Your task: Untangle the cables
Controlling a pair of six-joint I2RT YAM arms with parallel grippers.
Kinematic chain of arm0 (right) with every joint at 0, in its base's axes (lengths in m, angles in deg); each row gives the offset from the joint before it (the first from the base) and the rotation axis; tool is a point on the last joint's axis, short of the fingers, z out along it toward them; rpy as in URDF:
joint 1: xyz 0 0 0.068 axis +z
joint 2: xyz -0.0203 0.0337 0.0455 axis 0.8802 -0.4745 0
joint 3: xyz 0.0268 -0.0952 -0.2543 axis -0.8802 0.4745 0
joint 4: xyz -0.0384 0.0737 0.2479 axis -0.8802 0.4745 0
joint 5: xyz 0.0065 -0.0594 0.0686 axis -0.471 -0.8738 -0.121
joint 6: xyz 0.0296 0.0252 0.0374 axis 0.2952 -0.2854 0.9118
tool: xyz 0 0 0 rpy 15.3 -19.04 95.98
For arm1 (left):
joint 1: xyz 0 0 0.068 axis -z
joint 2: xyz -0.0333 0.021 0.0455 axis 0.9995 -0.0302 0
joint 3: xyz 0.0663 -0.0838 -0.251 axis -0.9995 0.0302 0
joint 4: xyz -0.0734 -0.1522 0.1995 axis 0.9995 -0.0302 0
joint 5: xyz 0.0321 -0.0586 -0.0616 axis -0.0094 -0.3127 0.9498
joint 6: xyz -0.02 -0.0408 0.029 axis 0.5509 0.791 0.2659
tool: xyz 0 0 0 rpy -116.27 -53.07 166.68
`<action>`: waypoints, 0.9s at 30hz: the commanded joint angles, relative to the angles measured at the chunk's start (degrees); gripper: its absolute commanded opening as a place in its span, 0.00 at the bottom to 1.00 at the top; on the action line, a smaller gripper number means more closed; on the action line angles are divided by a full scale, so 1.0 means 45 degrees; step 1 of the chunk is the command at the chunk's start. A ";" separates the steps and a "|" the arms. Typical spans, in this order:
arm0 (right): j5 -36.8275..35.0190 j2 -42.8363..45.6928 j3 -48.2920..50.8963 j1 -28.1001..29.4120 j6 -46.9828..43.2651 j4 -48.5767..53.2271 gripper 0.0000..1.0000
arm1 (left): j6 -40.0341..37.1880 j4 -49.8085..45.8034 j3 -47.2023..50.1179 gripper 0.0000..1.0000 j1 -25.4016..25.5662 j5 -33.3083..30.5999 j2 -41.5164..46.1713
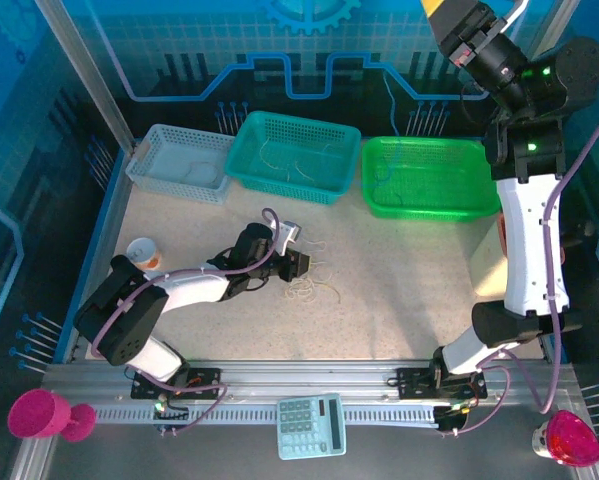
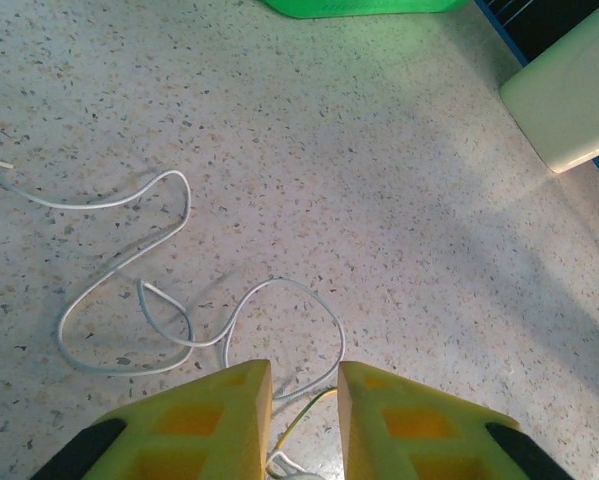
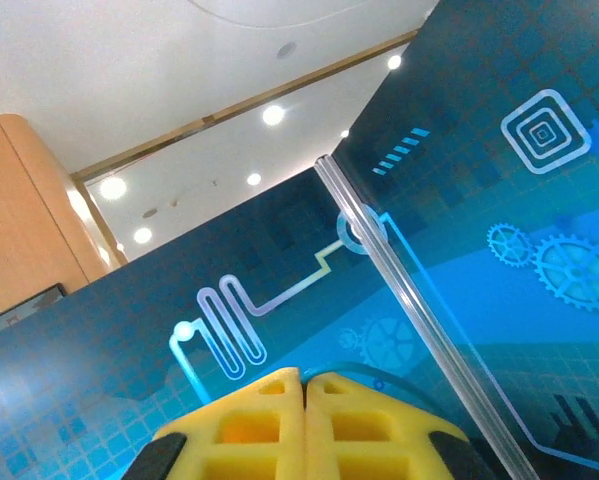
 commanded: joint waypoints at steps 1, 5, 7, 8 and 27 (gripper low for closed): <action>-0.0100 -0.0301 -0.0059 -0.0457 0.0342 -0.0449 0.00 | 0.0121 0.0166 0.0115 0.25 -0.0098 -0.0098 -0.0018; -0.0234 -0.0608 -0.0141 -0.0797 -0.0046 0.0018 0.00 | 0.0168 0.0099 0.0113 0.28 -0.0137 -0.0096 0.0194; -0.0421 -0.0752 -0.0094 -0.0939 -0.0421 0.0380 0.00 | 0.0208 0.0032 0.0077 0.33 -0.0137 -0.0050 0.0327; -0.0541 -0.0809 -0.0036 -0.1016 -0.0597 0.0505 0.00 | 0.0258 -0.0008 0.0040 0.37 -0.0138 -0.0029 0.0385; -0.4405 -0.0687 0.5363 -0.1195 -0.2919 -0.0265 0.00 | 0.1277 -0.1343 -0.1382 0.99 -0.0289 -0.0282 0.2311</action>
